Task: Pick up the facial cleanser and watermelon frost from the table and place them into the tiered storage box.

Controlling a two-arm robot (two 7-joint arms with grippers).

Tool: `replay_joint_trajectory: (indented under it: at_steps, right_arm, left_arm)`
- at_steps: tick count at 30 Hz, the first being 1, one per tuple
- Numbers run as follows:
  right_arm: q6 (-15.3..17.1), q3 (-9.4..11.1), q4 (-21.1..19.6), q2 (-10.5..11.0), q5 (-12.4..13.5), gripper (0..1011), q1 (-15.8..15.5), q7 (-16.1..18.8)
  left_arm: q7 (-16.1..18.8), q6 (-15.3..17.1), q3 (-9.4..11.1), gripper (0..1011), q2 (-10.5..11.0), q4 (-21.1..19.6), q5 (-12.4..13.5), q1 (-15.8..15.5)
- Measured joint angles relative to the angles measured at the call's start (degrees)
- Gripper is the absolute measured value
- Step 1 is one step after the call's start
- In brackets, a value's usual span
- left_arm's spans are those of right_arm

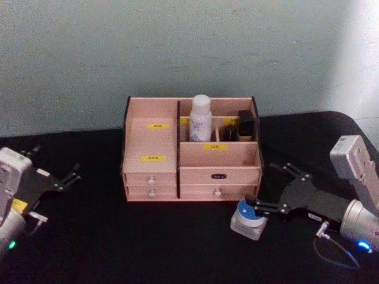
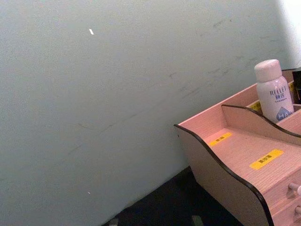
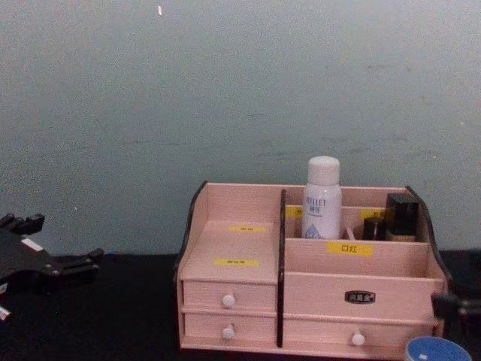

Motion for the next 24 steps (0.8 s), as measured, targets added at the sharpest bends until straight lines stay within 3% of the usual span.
replay_joint_trajectory:
  at_steps: [24]
  right_arm:
    - [6.06,-5.38,6.95,-1.30,1.02,1000,4.37,0.04]
  left_arm:
    - [0.00,0.00,0.00,1001,0.00,0.00,0.00,0.00]
